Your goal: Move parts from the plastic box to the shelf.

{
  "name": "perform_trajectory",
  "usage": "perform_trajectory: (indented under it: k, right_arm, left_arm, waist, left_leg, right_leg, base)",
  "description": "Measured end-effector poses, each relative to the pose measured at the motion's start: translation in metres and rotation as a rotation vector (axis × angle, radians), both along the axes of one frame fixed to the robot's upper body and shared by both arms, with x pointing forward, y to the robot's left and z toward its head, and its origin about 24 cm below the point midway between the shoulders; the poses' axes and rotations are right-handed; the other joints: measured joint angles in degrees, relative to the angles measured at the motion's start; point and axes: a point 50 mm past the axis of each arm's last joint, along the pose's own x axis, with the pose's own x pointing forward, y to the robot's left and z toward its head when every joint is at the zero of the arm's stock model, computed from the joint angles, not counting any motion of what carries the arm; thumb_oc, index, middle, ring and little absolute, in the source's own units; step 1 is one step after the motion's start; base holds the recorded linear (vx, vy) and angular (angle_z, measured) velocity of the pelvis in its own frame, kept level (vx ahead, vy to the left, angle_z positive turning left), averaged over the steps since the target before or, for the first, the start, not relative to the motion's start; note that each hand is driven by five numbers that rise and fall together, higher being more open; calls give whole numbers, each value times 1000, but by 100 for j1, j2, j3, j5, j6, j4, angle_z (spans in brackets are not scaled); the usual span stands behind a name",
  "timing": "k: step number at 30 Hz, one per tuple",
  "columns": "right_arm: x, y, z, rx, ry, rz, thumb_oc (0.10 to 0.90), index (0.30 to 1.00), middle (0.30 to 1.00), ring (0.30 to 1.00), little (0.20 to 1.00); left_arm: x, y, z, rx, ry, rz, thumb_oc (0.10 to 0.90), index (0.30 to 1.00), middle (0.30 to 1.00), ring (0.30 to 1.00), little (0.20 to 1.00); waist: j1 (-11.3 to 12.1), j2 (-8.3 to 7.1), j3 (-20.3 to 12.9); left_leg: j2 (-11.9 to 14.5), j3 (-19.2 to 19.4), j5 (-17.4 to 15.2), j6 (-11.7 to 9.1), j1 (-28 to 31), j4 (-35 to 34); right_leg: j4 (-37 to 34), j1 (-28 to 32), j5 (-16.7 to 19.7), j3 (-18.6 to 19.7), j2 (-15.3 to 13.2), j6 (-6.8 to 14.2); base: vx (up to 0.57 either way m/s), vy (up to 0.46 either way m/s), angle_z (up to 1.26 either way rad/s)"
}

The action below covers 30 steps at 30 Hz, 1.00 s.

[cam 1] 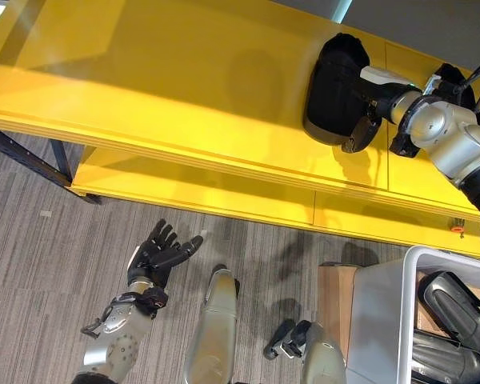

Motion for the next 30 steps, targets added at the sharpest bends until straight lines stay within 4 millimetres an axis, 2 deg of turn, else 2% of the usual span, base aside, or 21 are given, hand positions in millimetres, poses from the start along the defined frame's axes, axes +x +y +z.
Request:
perform_trajectory:
  k: [11,24,30]
  right_arm:
    - [1,-3,-7,5,17,-10,900,1000,1000,1000,1000]
    - [10,14,-19,60,45,8,900,1000,1000,1000,1000]
    - [14,7,-26,83,65,-37,900,1000,1000,1000,1000]
  left_arm:
    - [0,0,0,0,1,2,900,1000,1000,1000,1000]
    - [-1,1,-2,1,7,4,900,1000,1000,1000,1000]
    - [-1,3,-1,11,8,4,900,1000,1000,1000,1000]
  waist:
    - [6,-2,-1]
    - [59,0,-2]
    - [71,7,-1]
  left_leg:
    - [4,-14,31,-13,7,-43]
    - [-13,-32,34,-13,2,-41]
    - [-35,-45,34,-14,-10,-44]
  right_leg:
    - [-12,-1,7,-12,13,-8]
    - [-8,12,6,-28,7,-8]
    - [-8,13,4,-47,-10,-11]
  base:
    - [0,0,0]
    - [0,0,0]
    - [-1,1,1]
